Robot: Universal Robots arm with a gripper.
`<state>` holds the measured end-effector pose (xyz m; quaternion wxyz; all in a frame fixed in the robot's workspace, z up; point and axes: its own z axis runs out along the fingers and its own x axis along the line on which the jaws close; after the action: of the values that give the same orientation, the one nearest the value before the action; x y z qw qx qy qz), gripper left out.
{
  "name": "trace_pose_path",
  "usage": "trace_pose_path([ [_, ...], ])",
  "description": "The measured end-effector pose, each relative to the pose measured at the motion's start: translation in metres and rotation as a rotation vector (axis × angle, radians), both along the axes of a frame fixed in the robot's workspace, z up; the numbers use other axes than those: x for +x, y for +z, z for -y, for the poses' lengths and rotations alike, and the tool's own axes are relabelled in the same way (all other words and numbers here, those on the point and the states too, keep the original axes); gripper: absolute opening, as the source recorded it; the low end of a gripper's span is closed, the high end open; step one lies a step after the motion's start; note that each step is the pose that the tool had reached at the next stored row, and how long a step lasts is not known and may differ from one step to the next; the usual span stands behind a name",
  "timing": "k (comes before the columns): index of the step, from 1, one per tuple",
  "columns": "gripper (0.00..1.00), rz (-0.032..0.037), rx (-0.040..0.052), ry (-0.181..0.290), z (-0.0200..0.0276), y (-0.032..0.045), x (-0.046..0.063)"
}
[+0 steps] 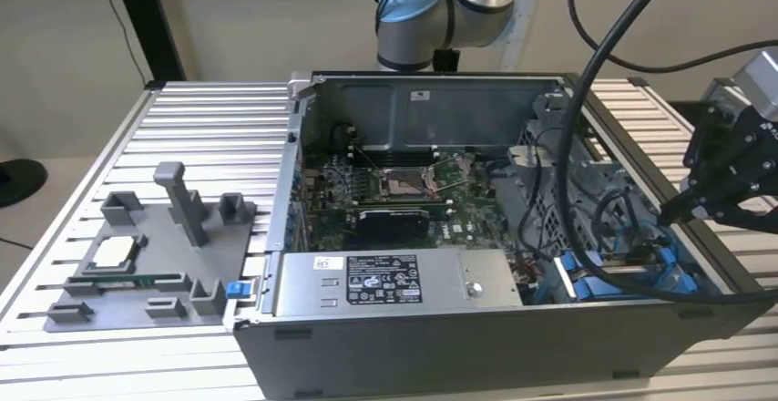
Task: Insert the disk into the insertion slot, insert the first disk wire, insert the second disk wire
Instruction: 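Insert the second disk wire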
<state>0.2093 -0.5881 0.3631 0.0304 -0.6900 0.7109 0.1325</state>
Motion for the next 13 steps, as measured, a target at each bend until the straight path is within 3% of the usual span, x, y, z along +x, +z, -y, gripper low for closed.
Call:
trace_pose_path([
  [4, 0.0, -0.0001, -0.0018, 0.01, 0.0002, 0.0, 0.0001],
  [6, 0.0, -0.0002, -0.0073, 0.021, 0.0002, 0.0, 0.0001],
  [10, 0.0, -0.0004, -0.0324, 0.048, 0.0002, 0.0, 0.0001],
  [13, 0.0, -0.0007, -0.0635, 0.07, 0.0002, 0.0, 0.0001],
])
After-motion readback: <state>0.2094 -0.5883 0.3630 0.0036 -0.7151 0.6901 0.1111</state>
